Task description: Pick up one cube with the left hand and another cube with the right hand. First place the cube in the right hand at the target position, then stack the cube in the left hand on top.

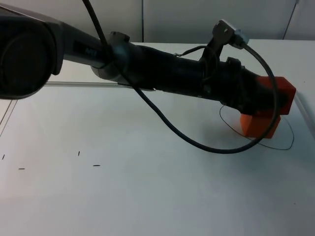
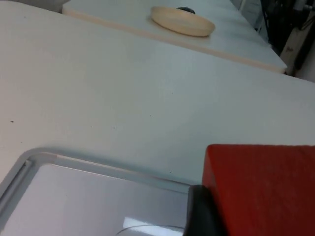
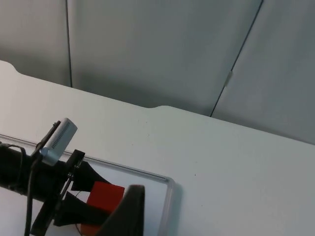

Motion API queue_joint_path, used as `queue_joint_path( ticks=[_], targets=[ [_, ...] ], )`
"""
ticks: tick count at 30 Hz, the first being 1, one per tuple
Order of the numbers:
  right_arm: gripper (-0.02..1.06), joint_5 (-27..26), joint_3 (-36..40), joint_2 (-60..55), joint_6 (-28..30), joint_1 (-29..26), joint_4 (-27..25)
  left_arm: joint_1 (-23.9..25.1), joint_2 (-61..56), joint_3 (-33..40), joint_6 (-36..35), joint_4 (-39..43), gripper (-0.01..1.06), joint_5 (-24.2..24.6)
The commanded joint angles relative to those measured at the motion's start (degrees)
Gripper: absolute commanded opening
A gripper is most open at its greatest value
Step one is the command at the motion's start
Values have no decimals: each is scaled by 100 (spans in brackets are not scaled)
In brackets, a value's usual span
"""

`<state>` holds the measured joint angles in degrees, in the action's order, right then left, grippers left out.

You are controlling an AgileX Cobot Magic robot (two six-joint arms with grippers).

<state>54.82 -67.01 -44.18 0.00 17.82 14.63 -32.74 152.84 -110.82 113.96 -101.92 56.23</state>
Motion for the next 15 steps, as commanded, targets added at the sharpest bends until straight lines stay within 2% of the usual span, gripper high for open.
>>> queue_joint_path(
  ticks=[1,2,3,5,8,13,15],
  targets=[
    [105,-71,18,1,0,-9,26,-41,138,31,-32,270,40,-130],
    [105,-71,18,1,0,-9,26,-41,138,31,-32,270,40,-130],
    [105,-71,18,1,0,-9,40,-31,138,31,-18,270,56,-130],
    [105,-71,18,1,0,-9,40,-5,138,31,51,242,72,-212],
    [105,-71,18,1,0,-9,40,37,138,31,51,242,77,-274],
    [105,-71,18,1,0,-9,40,104,138,31,136,197,77,-261],
    [105,-71,18,1,0,-9,40,131,138,31,136,197,76,-44]
  ],
)
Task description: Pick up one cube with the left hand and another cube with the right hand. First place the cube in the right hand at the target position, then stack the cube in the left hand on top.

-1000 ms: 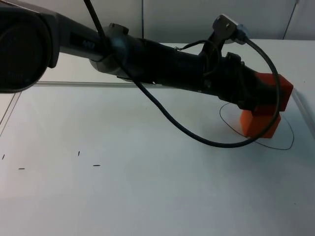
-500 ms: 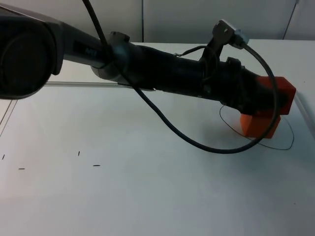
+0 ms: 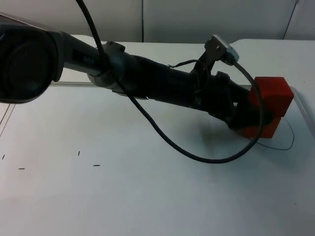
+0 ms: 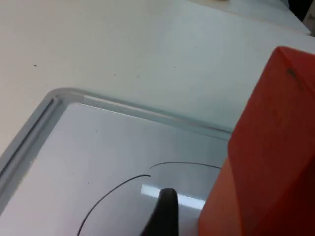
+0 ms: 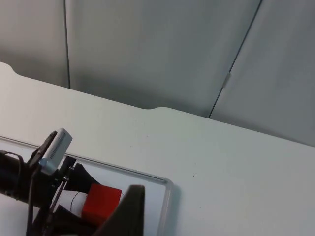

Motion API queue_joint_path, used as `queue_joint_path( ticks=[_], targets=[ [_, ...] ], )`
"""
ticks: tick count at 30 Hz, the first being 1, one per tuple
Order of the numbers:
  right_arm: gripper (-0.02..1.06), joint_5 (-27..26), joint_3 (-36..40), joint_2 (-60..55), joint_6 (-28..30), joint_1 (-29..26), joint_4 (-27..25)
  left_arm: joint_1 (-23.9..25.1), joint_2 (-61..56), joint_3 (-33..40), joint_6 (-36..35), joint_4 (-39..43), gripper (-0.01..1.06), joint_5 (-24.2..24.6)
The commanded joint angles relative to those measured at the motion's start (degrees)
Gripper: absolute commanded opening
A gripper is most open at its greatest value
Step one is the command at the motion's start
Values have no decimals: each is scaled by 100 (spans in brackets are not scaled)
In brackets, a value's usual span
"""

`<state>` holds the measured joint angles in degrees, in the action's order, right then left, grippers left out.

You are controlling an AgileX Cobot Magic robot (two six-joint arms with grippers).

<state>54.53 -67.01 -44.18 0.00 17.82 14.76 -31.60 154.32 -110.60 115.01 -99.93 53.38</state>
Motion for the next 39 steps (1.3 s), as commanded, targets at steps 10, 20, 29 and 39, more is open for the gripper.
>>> queue_joint_path(
  ticks=[10,20,29,39],
  targets=[
    [105,42,18,1,0,-9,64,350,-606,9,-1022,836,76,1608],
    [105,42,18,1,0,-9,86,408,-1866,9,-2369,2660,76,1658],
    [105,-129,-26,1,0,-9,14,1123,-3762,9,-3677,3439,76,1658],
    [105,-599,-48,523,61,-9,-256,1676,-6110,9,-5920,5661,76,1658]
  ],
)
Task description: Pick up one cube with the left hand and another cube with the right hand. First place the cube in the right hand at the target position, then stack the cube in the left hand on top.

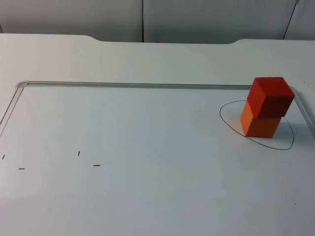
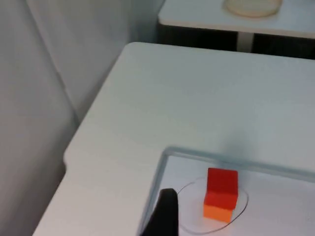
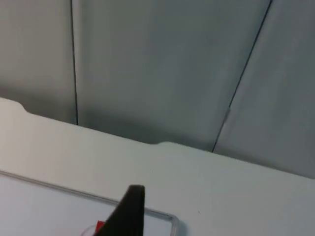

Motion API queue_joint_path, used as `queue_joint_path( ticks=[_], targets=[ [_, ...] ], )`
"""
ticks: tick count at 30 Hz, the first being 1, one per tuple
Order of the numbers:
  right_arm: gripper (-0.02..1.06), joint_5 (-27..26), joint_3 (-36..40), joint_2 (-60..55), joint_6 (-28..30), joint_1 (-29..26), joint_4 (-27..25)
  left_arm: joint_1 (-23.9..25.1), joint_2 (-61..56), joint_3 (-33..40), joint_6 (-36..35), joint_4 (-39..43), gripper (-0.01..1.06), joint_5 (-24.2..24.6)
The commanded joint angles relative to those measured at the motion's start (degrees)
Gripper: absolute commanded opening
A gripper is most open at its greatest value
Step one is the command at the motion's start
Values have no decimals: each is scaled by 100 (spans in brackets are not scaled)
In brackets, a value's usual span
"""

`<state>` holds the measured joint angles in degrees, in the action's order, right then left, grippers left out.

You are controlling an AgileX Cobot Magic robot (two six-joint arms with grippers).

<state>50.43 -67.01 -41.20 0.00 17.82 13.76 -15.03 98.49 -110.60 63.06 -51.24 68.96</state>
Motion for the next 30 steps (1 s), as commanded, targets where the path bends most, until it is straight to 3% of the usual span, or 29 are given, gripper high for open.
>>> queue_joint_path(
  ticks=[1,6,12,15,16,17,21,22,26,30],
  targets=[
    [105,-188,-48,338,143,-9,-221,18,-725,9,-1058,1129,76,101],
    [105,-1,-48,746,191,-9,-381,18,-1504,9,-1944,1975,76,101],
    [105,333,-48,1069,192,-9,-433,18,-2127,196,-2476,2411,76,101],
    [105,381,215,1364,492,-9,-723,18,-2860,1100,-2555,2519,76,101],
    [105,344,381,1457,529,-9,-795,18,-3106,1462,-2568,2545,76,-102],
    [105,344,381,1457,529,-9,-795,18,-3106,1462,-2568,2545,76,-102],
    [105,331,1055,1873,533,-9,-974,18,-4115,3006,-2936,2972,76,-1128],
    [105,331,1055,1873,533,-9,-974,18,-4115,3006,-2936,2972,76,-1128],
    [105,306,1590,2348,533,-9,-1143,18,-5097,4484,-3750,3693,76,-1652],
    [105,280,1896,2724,533,-9,-1256,18,-5818,5399,-4582,4442,76,-1662]
  ],
)
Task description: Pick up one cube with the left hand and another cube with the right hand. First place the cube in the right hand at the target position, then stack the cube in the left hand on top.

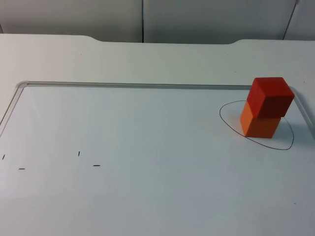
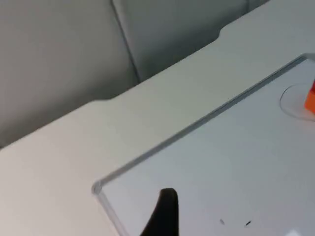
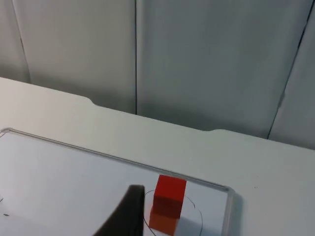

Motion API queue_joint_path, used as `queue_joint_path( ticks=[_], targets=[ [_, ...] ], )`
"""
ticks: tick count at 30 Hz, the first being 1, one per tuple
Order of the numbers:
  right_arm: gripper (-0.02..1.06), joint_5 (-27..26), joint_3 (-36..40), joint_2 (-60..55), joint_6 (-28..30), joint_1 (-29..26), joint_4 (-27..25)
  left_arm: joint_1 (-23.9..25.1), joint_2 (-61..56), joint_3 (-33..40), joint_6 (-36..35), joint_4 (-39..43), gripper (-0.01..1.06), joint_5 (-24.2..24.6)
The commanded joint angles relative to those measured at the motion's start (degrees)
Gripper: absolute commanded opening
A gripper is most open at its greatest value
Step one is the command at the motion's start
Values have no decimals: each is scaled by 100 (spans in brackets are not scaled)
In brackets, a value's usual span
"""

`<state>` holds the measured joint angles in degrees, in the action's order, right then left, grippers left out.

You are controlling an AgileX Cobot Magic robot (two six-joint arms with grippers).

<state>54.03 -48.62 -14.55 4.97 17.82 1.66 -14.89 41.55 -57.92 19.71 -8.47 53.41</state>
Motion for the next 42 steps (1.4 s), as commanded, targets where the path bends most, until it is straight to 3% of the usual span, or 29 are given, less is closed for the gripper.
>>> queue_joint_path(
  ticks=[1,8,14,18,25,31,36,42],
  targets=[
    [105,-80,118,180,36,-9,-62,5,-388,430,-551,420,76,-83],
    [105,31,435,538,-1,-9,-276,5,-1988,1827,-1938,1431,76,1],
    [105,22,782,693,104,-9,-329,5,-3175,2380,-2054,1244,76,349],
    [105,151,1110,1038,104,-9,-329,5,-4125,2463,-2290,1139,76,900],
    [105,566,1196,1397,104,-9,-277,5,-4155,2616,-2296,1029,76,1294],
    [105,909,1196,1455,117,-9,-112,5,-4155,2662,-2265,1005,76,1228],
    [105,910,1552,1455,104,-9,-166,5,-4155,2876,-2265,1105,76,845],
    [105,802,1893,1455,104,-9,-198,5,-4155,2852,-2249,1105,76,845]
  ],
)
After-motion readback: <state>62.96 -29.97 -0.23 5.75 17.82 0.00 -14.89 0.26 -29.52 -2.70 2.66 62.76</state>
